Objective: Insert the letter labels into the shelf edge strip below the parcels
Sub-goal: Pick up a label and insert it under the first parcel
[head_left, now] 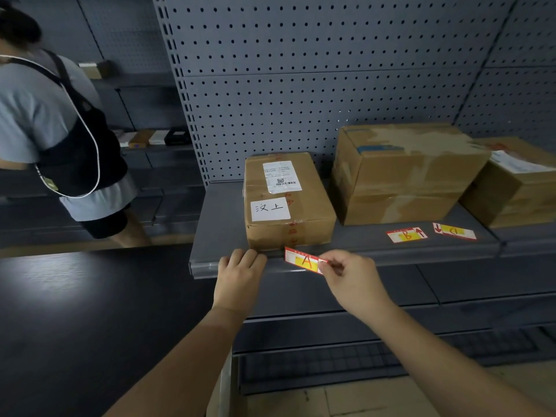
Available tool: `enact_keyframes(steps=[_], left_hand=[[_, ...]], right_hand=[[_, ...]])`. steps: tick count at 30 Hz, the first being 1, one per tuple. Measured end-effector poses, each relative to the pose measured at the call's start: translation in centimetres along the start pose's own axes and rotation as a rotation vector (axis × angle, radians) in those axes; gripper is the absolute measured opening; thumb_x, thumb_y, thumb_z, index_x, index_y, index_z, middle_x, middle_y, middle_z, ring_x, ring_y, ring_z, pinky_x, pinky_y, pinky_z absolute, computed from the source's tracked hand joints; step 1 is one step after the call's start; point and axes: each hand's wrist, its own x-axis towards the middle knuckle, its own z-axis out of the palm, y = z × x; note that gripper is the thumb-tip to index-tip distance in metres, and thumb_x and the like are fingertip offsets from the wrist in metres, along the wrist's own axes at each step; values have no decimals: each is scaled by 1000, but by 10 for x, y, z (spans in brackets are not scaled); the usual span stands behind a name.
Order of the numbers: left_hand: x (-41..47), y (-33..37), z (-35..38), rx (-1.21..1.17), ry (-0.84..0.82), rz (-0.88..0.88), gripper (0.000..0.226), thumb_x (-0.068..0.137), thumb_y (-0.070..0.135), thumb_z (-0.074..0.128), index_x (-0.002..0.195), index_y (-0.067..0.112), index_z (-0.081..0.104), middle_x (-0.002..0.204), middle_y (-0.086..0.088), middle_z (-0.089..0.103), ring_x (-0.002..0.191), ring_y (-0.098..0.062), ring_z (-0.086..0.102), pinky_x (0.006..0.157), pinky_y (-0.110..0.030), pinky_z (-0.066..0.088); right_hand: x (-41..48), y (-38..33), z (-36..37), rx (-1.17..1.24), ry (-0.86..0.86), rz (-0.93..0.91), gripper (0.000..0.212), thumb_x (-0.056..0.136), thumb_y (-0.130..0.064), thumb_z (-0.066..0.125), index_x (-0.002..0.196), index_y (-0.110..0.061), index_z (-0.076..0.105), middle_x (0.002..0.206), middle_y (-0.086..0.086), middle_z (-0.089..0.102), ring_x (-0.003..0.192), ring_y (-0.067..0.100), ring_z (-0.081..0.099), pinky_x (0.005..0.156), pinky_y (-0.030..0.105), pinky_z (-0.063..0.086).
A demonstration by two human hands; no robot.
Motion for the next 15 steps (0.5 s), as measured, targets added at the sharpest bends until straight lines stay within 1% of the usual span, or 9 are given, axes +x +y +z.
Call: enact_keyframes(steps=[4,9,11,15], left_hand=[[-1,-1,2,-15,6,-2,37,64,3,83,96,15,66,92,-5,62,83,-29,55,69,-42,47],[-1,1,2,-79,-6,-87,30,69,5,80,92,16,65,91,-3,59,84,-28,53,70,-43,48],[-1,2,1,-88,-22,-95,26,71,6,79,92,16,66,92,-2,59,85,-27,52,71,-43,48],[2,4,-1,-89,-56,-137,26,73,6,76,91,18,62,93,-1,55,85,-25,48,71,-42,46]], right_hand=[[-1,0,-1,-8,4,-3,16,92,-26,63,106,-23,71,97,-9,71,89,5,63,78,26,56],[-3,1,-1,-10,7,-2,15,92,-25,63,105,-23,71,96,-9,71,88,5,64,76,25,56],[-4,0,-1,-8,10,-2,15,92,-25,63,104,-23,72,96,-9,71,88,4,64,76,25,56],[-4,-1,0,-5,9,6,16,92,-26,63,105,-23,71,97,-9,71,89,5,63,77,24,56]])
